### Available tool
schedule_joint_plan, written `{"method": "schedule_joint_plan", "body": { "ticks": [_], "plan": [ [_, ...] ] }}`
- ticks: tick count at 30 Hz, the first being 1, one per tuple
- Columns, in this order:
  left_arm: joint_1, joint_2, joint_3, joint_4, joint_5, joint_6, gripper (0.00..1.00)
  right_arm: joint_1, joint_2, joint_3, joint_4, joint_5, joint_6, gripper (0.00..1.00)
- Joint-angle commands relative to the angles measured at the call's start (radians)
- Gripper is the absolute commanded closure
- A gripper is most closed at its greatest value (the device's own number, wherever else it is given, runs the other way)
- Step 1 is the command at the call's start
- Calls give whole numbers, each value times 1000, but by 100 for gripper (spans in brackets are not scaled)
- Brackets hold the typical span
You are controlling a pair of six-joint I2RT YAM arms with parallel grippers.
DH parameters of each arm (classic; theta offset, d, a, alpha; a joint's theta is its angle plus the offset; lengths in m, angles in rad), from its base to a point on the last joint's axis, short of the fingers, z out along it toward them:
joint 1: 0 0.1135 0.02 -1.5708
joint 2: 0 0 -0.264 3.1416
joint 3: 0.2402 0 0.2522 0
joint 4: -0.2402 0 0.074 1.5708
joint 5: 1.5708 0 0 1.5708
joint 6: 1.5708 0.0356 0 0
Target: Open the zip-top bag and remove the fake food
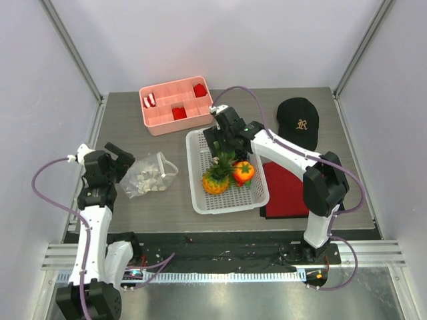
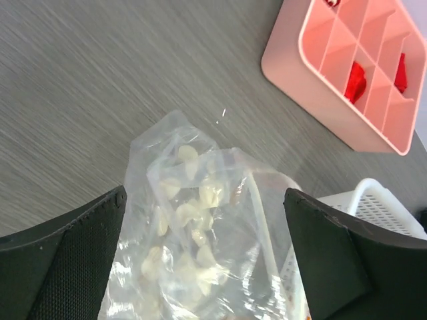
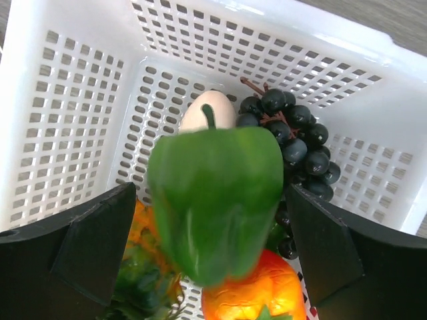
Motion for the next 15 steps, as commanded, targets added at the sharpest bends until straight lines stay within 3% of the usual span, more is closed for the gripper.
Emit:
{"method": "schedule_joint_plan", "body": {
  "ticks": [1,6,15],
  "plan": [
    [-3,-65,122,-168,-40,122,0,14,-38,21,68,92,2,0],
    [-46,-131,190,-213,153,110,0,12,-101,-11,68,80,63,0],
    [-219,-234,279,-153,401,33,0,14,-525,-236,17,98,192,0]
  ]
}}
